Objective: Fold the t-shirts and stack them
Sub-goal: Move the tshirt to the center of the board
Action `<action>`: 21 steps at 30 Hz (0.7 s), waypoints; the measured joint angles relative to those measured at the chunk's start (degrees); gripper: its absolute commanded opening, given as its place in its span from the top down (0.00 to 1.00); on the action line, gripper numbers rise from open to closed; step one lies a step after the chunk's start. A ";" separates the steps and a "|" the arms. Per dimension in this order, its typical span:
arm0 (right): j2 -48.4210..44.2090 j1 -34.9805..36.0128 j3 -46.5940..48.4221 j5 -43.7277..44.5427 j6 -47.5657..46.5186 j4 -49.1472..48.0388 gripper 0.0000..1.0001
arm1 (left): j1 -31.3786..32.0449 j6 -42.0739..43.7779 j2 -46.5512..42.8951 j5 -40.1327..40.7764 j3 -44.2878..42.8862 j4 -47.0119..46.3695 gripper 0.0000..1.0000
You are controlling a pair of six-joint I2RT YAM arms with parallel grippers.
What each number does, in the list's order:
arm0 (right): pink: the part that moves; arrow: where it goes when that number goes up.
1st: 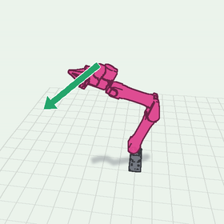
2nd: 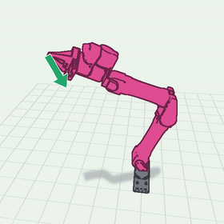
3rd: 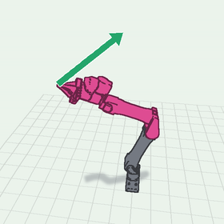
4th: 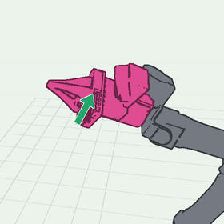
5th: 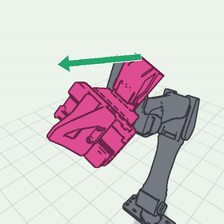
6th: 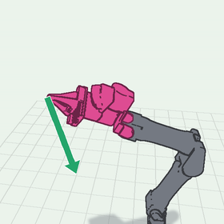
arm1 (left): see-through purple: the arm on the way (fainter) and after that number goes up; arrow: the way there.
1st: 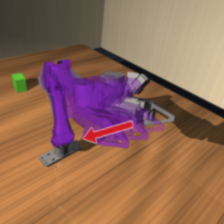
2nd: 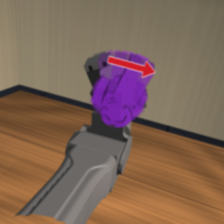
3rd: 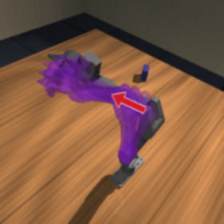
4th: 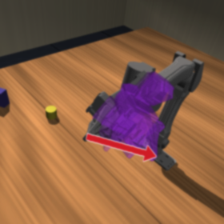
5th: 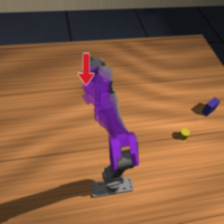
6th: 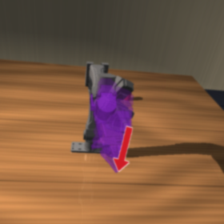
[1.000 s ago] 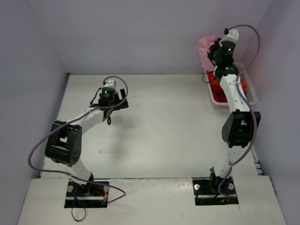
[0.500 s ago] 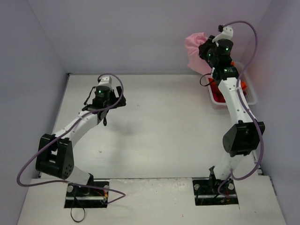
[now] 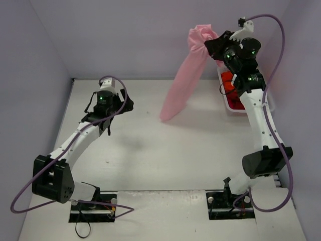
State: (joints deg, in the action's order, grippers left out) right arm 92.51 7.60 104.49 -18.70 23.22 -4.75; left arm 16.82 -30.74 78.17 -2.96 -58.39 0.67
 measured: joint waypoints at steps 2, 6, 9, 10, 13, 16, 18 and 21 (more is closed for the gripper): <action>-1.01 0.00 0.00 -1.75 0.83 0.37 1.00 | 0.00 -0.26 -0.81 -0.20 0.00 0.07 0.24; -3.30 0.00 -0.07 -6.01 2.34 1.16 1.00 | 0.00 -1.01 -2.27 -0.70 0.00 0.50 0.24; -5.29 0.31 -1.42 -9.64 3.41 1.14 1.00 | 0.00 -1.27 -3.15 -1.27 0.00 0.55 0.24; -5.97 0.57 -2.16 -10.69 3.67 1.05 1.00 | 0.00 -1.36 -3.41 -1.42 0.00 0.57 0.25; -8.13 2.23 -5.84 -12.50 3.87 0.92 1.00 | 0.00 -1.62 -4.07 -1.77 0.00 0.57 0.26; -9.77 5.55 -10.19 -13.05 3.74 0.74 1.00 | 0.00 -2.29 -4.61 -2.14 0.00 0.55 0.27; -10.88 8.74 -14.12 -13.07 3.54 0.72 1.00 | 0.00 -2.71 -4.87 -2.29 0.00 0.50 0.27; -12.02 11.98 -18.93 -12.68 3.26 1.03 1.00 | 0.00 -3.08 -5.31 -3.04 0.00 0.42 0.27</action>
State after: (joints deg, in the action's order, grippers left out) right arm 80.49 19.57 85.56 -31.38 26.48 -3.73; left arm 16.82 -33.82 72.86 -6.00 -58.39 1.08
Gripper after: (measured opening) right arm 0.068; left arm 0.729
